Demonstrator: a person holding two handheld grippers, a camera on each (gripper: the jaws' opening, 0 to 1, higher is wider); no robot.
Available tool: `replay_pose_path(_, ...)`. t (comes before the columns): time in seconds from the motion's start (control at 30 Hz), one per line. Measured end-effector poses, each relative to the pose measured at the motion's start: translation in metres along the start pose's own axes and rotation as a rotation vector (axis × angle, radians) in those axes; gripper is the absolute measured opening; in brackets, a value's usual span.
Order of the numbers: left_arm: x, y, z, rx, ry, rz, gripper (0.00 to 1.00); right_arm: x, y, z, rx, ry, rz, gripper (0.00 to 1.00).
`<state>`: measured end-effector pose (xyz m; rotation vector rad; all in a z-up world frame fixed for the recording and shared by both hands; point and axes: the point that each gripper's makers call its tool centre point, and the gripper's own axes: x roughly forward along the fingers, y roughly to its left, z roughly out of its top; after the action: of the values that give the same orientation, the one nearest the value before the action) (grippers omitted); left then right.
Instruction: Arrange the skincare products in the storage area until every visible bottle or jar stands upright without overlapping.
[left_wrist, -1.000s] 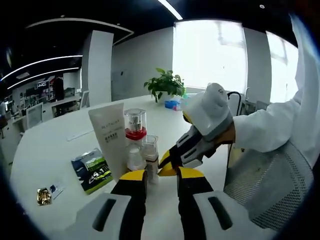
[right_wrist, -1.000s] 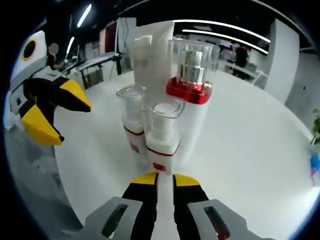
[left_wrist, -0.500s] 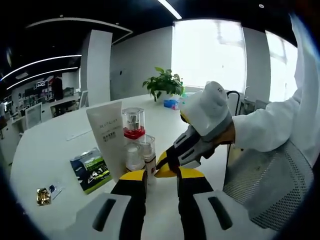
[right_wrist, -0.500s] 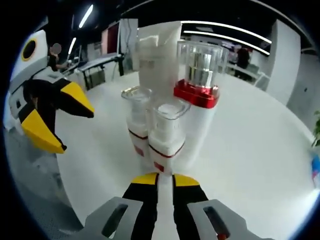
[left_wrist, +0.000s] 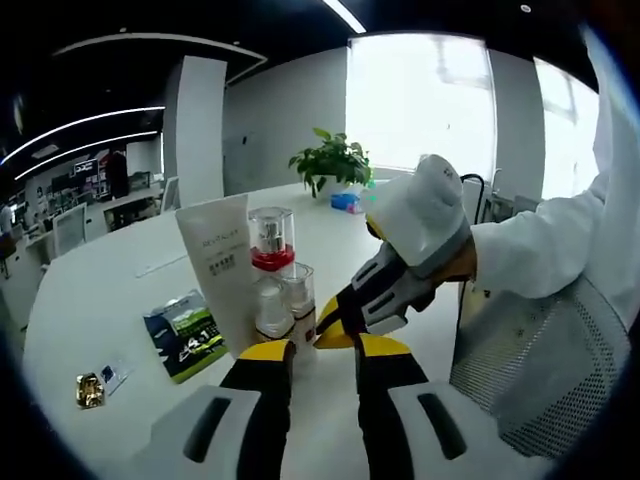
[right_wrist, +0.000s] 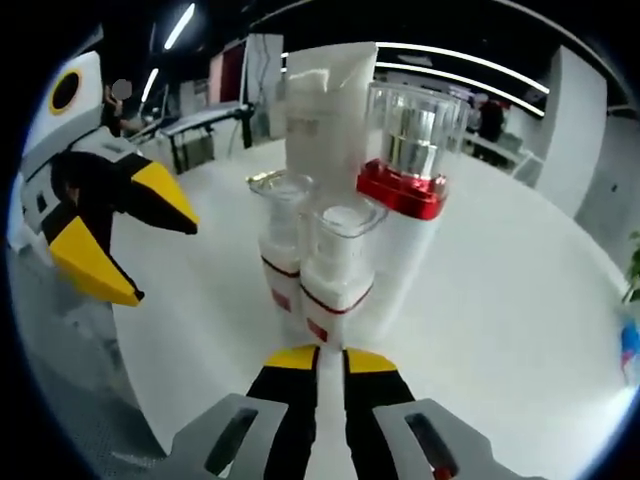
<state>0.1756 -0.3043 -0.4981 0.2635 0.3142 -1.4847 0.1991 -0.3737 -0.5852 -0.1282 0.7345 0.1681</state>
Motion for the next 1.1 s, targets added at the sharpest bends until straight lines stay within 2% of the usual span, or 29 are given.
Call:
replay_pose_path(0.5,-0.005,0.016,-0.006,-0.014,0.009,0.046,0.22,-0.010,0.006,0.006,-0.050,-0.016,-0.012,0.10)
replay_pose_path(0.67,-0.006,0.018,-0.006,-0.016,0.011,0.052,0.23,-0.015,0.005,0.008,-0.054,-0.028,-0.025,0.17)
replay_pose_path(1.1,-0.018,0.036,-0.007,-0.045,0.020,0.124,0.31,-0.028,0.013,0.007,-0.023,-0.054,-0.019,0.37)
